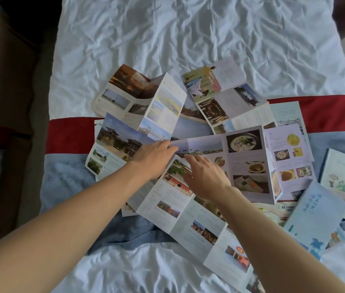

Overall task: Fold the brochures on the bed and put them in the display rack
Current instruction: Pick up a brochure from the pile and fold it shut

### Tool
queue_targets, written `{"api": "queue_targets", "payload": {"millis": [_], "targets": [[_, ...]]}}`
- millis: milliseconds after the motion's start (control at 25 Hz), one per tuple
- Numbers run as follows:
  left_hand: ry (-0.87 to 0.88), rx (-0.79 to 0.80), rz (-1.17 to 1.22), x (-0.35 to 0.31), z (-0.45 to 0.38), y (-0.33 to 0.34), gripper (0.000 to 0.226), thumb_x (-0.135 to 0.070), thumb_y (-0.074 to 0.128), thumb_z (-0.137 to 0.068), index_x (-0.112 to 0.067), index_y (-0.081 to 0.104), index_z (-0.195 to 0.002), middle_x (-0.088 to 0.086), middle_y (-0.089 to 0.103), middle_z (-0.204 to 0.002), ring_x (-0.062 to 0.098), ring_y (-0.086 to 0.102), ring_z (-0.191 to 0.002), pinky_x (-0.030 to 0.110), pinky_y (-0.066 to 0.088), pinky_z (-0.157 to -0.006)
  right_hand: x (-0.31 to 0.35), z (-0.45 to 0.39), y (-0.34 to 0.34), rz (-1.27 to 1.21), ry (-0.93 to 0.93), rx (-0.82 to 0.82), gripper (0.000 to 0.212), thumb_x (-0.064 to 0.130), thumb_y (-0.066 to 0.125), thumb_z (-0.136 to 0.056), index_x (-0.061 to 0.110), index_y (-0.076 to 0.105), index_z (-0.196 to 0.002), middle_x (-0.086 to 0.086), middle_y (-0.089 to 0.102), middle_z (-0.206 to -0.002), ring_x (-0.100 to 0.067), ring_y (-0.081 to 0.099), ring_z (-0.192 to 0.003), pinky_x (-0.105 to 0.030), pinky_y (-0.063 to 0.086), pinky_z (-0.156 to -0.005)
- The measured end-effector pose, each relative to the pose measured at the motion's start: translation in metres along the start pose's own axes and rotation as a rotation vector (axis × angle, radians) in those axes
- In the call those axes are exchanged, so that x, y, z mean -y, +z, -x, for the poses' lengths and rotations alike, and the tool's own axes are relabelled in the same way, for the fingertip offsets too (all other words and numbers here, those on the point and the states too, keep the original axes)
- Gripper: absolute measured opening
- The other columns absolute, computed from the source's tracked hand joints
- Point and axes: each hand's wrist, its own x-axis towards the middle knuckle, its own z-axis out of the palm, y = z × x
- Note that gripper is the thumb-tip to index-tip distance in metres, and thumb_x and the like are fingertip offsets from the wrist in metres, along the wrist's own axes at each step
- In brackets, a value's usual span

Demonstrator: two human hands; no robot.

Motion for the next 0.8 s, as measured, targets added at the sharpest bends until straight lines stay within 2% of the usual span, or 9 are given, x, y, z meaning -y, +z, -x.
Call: {"api": "queue_targets", "payload": {"millis": [120,240,360,440,560,680,800], "targets": [[0.015,-0.047,0.009,0.002,0.002,0.001,0.046,-0.01,0.061,-0.089,-0.019,0.05,-0.133,0.005,0.052,-0.127,0.025,0.054,-0.113,0.039,0.05,-0.079,0.008,-0.008,0.005,-0.049,-0.014,0.017,0.056,0.033,0.049,-0.098,0.025,0.032,-0.15,-0.002,0.052,-0.142,-0.026,0.051,-0.127,-0.047,0.047,-0.098],[0.023,-0.132,-0.015,0.008,0.002,0.005,0.049,-0.008,0.059,-0.088,-0.019,0.049,-0.135,0.005,0.048,-0.133,0.026,0.048,-0.118,0.039,0.049,-0.088,0.015,-0.014,0.012,-0.064,-0.002,0.044,0.059,0.031,0.05,-0.096,0.024,0.028,-0.151,-0.002,0.049,-0.145,-0.027,0.048,-0.129,-0.046,0.045,-0.099],[0.001,-0.149,-0.165,0.025,-0.002,0.008,0.052,-0.011,0.057,-0.089,-0.016,0.045,-0.139,0.007,0.043,-0.144,0.029,0.032,-0.137,0.041,0.034,-0.109,0.02,-0.025,0.017,-0.056,0.013,0.046,0.064,0.028,0.052,-0.095,0.022,0.025,-0.153,-0.005,0.047,-0.146,-0.028,0.047,-0.13,-0.045,0.044,-0.1],[-0.041,-0.126,-0.22,0.038,-0.001,0.008,0.054,-0.015,0.058,-0.088,-0.015,0.045,-0.141,0.007,0.045,-0.144,0.029,0.029,-0.14,0.044,0.023,-0.116,0.025,-0.032,0.02,-0.048,0.016,0.019,0.058,0.023,0.052,-0.094,0.02,0.032,-0.149,-0.006,0.052,-0.138,-0.029,0.05,-0.124,-0.043,0.045,-0.097],[-0.056,-0.097,-0.236,0.051,0.005,0.007,0.054,-0.014,0.059,-0.085,-0.017,0.048,-0.138,0.007,0.05,-0.138,0.027,0.038,-0.135,0.046,0.016,-0.119,0.032,-0.035,0.021,-0.039,0.019,-0.048,0.048,0.009,0.052,-0.09,0.017,0.048,-0.137,-0.007,0.06,-0.122,-0.029,0.054,-0.113,-0.042,0.046,-0.089],[-0.093,-0.112,-0.236,0.062,0.012,0.002,0.051,-0.011,0.059,-0.084,-0.016,0.052,-0.133,0.007,0.054,-0.133,0.027,0.046,-0.128,0.048,0.016,-0.12,0.037,-0.03,0.018,-0.016,0.043,-0.087,0.039,0.004,0.053,-0.088,0.015,0.055,-0.126,-0.006,0.062,-0.111,-0.028,0.055,-0.104,-0.039,0.044,-0.082],[-0.164,-0.141,-0.255,0.074,0.021,-0.008,0.043,-0.011,0.056,-0.083,-0.014,0.055,-0.126,0.007,0.059,-0.123,0.029,0.05,-0.121,0.048,0.02,-0.117,0.037,-0.026,0.008,0.018,0.072,-0.089,0.033,0.004,0.053,-0.087,0.015,0.056,-0.118,-0.006,0.061,-0.109,-0.028,0.054,-0.101,-0.039,0.043,-0.086]]}}
